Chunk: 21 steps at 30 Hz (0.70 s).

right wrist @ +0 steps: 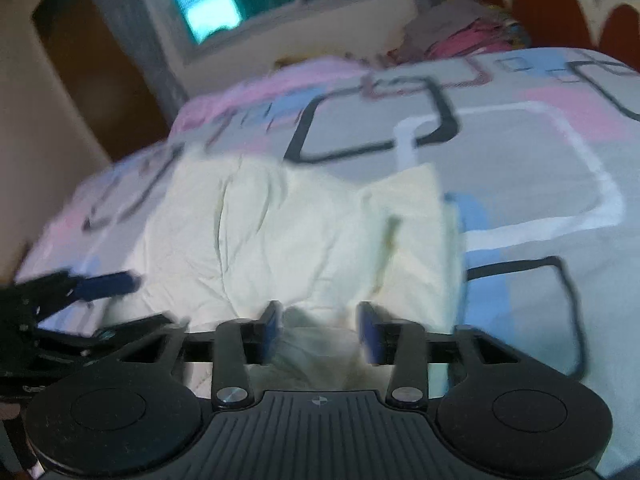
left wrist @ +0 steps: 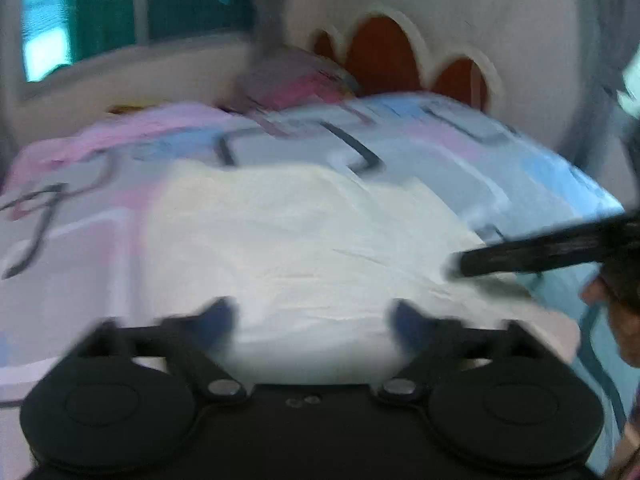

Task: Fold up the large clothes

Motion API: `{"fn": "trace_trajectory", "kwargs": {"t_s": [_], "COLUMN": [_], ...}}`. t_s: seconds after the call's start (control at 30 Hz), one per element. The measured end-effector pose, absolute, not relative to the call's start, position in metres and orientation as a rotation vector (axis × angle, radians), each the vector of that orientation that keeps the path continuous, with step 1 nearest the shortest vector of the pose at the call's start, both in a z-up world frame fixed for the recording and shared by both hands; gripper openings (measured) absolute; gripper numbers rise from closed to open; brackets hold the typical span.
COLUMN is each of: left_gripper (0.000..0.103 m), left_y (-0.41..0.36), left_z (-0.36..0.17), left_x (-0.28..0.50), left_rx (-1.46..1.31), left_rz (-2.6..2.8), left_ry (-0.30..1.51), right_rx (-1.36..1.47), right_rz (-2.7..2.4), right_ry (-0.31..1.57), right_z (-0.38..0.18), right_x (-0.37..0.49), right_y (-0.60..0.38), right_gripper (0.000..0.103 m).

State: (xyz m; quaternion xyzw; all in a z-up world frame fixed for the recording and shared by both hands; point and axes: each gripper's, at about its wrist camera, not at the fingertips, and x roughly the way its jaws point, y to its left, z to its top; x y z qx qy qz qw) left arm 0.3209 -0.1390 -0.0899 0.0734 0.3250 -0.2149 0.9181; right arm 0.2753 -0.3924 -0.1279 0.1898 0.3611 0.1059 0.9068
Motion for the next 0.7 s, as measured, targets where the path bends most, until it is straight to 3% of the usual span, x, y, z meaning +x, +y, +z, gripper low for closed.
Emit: {"fn": "trace_trajectory", "kwargs": {"t_s": [0.03,0.37,0.7], "left_gripper": [0.099,0.097,0.097], "left_y": [-0.129,-0.030,-0.020], "left_z": [-0.087,-0.127,-0.161], "left_x": [0.319,0.341,0.342], "left_rx": [0.129,-0.477,-0.639], "left_rz": [-0.413,-0.369,-0.408], "left_ry": [0.659,0.913,0.965], "right_rx": [0.420,0.972,1.209], "right_rz": [0.218,0.231,0.378], "right_ry": [0.729,0.878,0.917], "right_z": [-0.126,-0.189,-0.228], "right_x": [0.270,0.257,0.282], "right_y": [-0.403,-0.485,-0.483], "right_gripper": [0.092,0.092,0.092]}}
